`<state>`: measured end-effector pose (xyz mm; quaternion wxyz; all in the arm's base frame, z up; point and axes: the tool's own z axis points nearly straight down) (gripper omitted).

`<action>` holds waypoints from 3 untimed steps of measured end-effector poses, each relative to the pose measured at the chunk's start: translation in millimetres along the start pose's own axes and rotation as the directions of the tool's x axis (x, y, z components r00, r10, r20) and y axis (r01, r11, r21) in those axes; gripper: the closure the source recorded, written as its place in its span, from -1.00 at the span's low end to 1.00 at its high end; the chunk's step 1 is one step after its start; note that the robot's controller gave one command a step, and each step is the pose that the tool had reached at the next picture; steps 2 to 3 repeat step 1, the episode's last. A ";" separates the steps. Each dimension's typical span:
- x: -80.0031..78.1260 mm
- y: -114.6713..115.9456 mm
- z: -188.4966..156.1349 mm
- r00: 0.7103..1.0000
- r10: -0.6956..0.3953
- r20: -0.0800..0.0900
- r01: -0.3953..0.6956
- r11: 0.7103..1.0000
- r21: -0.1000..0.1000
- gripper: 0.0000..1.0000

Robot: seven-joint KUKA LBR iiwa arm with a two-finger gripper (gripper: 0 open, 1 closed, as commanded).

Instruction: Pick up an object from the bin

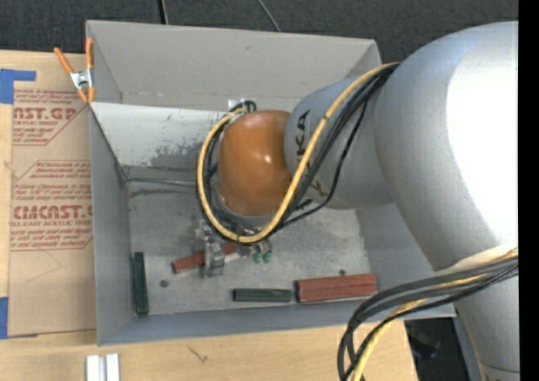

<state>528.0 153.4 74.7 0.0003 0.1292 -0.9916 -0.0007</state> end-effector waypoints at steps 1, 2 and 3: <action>18.2 8.4 -156.4 0.999 -0.048 0.005 0.048 0.999 0.001 1.00; 18.2 8.4 -156.4 0.999 -0.048 0.005 0.048 0.999 0.001 1.00; 18.2 8.4 -156.4 0.999 -0.048 0.005 0.048 0.999 0.001 1.00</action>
Offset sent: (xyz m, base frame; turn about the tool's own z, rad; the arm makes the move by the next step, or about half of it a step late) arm 0.0000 0.0000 0.0000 0.0000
